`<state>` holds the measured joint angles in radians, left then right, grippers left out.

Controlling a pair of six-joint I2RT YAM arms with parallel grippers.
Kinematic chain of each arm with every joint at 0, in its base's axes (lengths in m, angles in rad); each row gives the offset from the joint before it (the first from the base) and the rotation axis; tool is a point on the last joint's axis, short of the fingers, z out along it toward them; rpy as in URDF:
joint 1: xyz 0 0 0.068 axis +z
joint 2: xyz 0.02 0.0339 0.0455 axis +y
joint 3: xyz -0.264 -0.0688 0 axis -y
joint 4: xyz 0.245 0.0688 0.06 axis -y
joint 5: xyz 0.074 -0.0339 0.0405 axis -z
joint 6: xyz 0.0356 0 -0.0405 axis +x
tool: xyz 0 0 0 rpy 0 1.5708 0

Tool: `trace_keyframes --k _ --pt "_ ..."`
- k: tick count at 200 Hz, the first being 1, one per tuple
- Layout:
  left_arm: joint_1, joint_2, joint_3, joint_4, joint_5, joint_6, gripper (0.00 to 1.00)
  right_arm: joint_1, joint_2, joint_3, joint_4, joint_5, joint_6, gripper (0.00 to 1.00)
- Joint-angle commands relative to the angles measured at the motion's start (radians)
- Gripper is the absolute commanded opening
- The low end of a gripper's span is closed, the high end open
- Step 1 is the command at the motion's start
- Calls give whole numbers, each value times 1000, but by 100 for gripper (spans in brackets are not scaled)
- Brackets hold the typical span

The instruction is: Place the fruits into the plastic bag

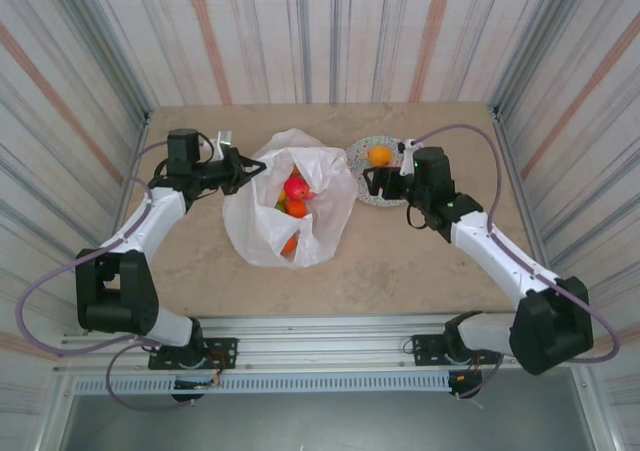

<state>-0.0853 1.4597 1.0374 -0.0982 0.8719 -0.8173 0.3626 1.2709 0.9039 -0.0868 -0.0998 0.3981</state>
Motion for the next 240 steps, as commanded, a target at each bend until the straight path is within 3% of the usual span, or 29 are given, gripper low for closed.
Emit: trace_keyframes --k 1,71,121,185,240 --pt "-1 -1 -11 20 24 -7 0 -58 100 76 -63 112 72 95" --pt "0 1 -8 25 32 -11 0 -106 492 339 -97 115 76 94" --pt "2 1 -11 29 34 -14 0 -100 767 633 -293 162 1 94" --pt "4 2 -14 32 35 -17 0 -102 909 780 -347 151 -25 94" --pt "4 1 -13 32 35 -17 0 -103 987 879 -393 115 -43 86"
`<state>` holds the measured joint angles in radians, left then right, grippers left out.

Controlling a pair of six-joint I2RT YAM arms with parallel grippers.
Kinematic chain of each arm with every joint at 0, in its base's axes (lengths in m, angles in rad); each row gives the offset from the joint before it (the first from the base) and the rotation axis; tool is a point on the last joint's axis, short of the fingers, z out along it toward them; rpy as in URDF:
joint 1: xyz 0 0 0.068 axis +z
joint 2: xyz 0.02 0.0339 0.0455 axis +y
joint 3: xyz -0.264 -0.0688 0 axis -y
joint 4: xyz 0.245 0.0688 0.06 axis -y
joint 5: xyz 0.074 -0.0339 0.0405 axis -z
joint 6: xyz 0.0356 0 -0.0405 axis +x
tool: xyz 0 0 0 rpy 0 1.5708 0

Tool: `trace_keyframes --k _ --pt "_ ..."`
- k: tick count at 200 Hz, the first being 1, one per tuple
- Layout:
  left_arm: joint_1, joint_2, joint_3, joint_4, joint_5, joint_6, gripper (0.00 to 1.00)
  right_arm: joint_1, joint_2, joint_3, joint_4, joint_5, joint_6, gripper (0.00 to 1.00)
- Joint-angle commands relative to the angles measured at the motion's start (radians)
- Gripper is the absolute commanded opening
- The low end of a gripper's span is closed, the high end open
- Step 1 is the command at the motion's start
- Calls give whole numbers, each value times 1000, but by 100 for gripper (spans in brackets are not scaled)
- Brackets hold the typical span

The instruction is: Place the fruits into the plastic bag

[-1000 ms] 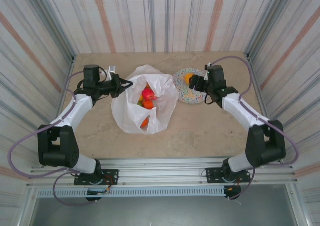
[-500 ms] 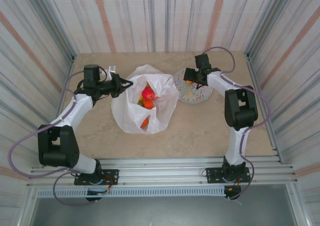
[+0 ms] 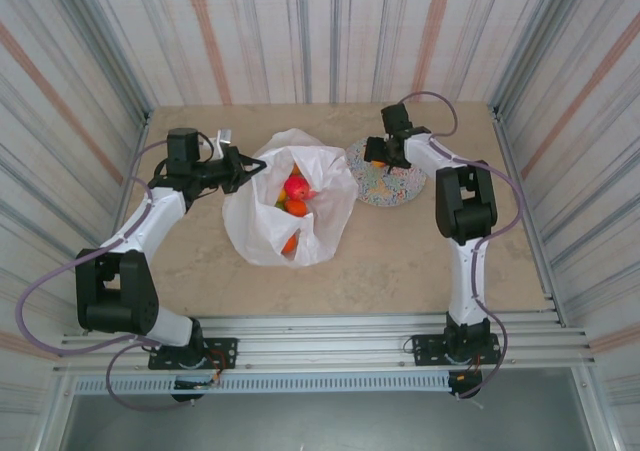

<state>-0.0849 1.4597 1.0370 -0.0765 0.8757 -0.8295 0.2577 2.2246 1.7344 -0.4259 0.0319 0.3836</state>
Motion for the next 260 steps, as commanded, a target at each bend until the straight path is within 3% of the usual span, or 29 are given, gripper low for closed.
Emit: trace_keyframes --k 1,69,151,197,260 --pt "4 1 -12 11 31 -5 0 2 36 50 -54 -18 -29 85" --pt "4 1 -12 11 32 -5 0 -6 72 103 -77 -26 -37 72" --pt "4 4 -13 12 32 -6 0 -16 -23 39 -58 -57 -40 68" --pt "3 2 -13 11 34 -7 0 -37 -215 -172 42 -138 -1 66" --pt "5 2 -15 16 34 -11 0 -25 -644 -641 213 -300 40 67"
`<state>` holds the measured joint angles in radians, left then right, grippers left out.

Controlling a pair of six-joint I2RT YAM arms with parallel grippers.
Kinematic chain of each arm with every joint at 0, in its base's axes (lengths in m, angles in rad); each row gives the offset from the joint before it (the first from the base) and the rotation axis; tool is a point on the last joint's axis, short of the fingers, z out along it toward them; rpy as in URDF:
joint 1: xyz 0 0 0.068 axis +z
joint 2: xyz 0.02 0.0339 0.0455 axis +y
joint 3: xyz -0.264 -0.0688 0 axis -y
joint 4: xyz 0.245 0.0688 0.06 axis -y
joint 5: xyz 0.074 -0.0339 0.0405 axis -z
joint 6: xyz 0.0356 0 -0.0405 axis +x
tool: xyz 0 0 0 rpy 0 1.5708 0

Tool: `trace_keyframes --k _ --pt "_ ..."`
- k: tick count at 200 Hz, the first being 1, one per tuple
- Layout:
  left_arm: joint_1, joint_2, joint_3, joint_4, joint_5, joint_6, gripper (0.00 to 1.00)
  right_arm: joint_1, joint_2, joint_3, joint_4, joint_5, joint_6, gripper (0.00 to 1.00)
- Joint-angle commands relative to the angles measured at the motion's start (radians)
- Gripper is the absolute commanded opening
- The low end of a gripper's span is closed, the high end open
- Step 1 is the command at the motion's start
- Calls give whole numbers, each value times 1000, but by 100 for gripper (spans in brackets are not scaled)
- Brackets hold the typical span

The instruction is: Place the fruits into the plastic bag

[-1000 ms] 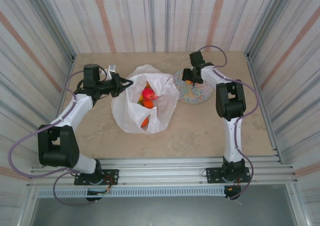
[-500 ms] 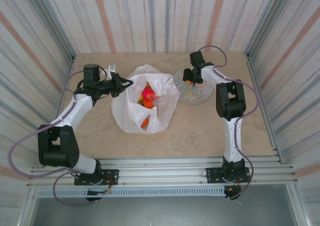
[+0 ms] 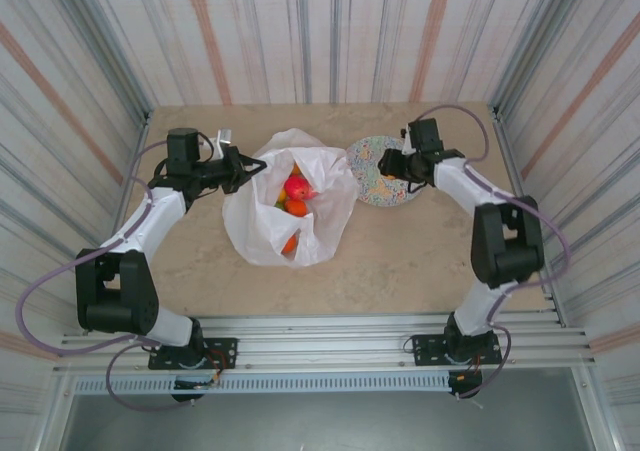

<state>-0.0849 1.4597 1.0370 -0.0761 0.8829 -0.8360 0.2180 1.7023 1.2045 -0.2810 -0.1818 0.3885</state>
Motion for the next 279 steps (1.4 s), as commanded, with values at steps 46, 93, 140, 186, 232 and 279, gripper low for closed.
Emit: trace_keyframes --k 46,93,140,186,232,279 --pt "5 1 -17 17 22 -3 0 122 -393 -338 128 -137 28 67" --pt "5 1 -17 16 20 -4 0 325 -453 -431 251 -107 25 67" --pt "1 1 -17 16 20 -3 0 444 -268 -355 309 -16 22 66" --pt "1 -2 -17 15 21 -3 0 494 -119 -286 389 46 30 65" --pt "2 -2 -16 15 23 -3 0 567 32 -154 431 130 56 65" --pt "2 -2 -17 15 24 -3 0 610 126 -55 469 63 75 66"
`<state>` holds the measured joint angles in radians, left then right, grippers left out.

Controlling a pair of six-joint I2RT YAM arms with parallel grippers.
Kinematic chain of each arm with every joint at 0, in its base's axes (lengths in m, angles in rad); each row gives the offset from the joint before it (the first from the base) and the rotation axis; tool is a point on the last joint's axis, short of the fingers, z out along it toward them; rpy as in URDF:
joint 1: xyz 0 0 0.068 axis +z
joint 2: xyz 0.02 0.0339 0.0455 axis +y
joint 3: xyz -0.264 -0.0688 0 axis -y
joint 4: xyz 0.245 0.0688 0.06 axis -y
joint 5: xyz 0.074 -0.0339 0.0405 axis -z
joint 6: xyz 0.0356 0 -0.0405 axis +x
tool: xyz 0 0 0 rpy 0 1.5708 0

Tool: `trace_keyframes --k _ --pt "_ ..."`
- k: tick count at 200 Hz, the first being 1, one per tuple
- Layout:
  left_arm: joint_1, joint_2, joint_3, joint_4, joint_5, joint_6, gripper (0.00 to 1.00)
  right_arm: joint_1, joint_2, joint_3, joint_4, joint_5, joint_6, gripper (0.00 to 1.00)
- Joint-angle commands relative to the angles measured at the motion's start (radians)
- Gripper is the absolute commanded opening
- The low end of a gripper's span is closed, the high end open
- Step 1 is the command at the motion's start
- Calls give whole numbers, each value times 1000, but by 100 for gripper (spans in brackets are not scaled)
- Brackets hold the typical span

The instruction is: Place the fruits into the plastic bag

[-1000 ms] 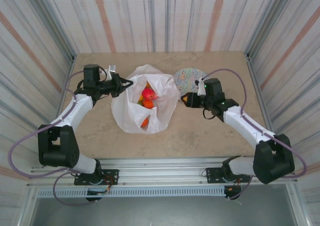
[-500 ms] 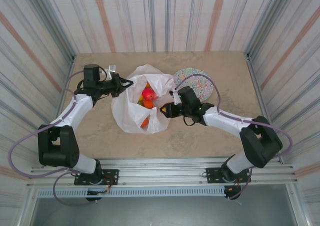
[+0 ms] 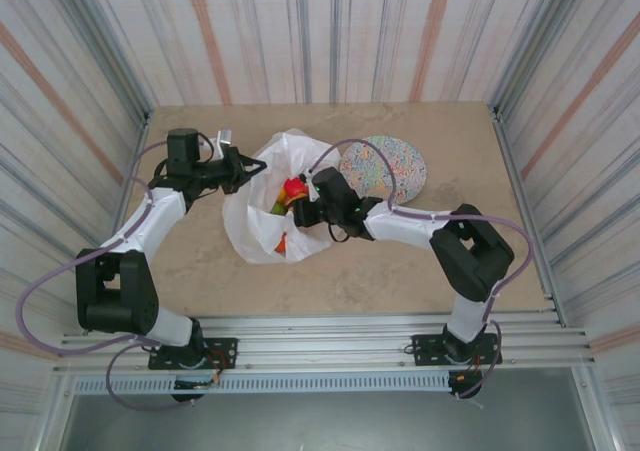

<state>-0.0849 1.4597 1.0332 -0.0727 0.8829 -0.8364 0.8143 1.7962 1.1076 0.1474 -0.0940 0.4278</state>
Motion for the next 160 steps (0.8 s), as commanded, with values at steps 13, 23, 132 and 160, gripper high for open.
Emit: trace_keyframes --k 13,23,132,160 --pt "2 -2 -12 13 25 -4 0 17 54 60 39 -44 50 66" --pt "2 -4 -12 13 25 -4 0 19 69 72 39 -53 55 67" --pt "1 -2 -13 13 25 -5 0 48 157 156 7 -204 70 74" --pt "2 -2 -13 14 25 -6 0 45 153 152 -9 -225 65 78"
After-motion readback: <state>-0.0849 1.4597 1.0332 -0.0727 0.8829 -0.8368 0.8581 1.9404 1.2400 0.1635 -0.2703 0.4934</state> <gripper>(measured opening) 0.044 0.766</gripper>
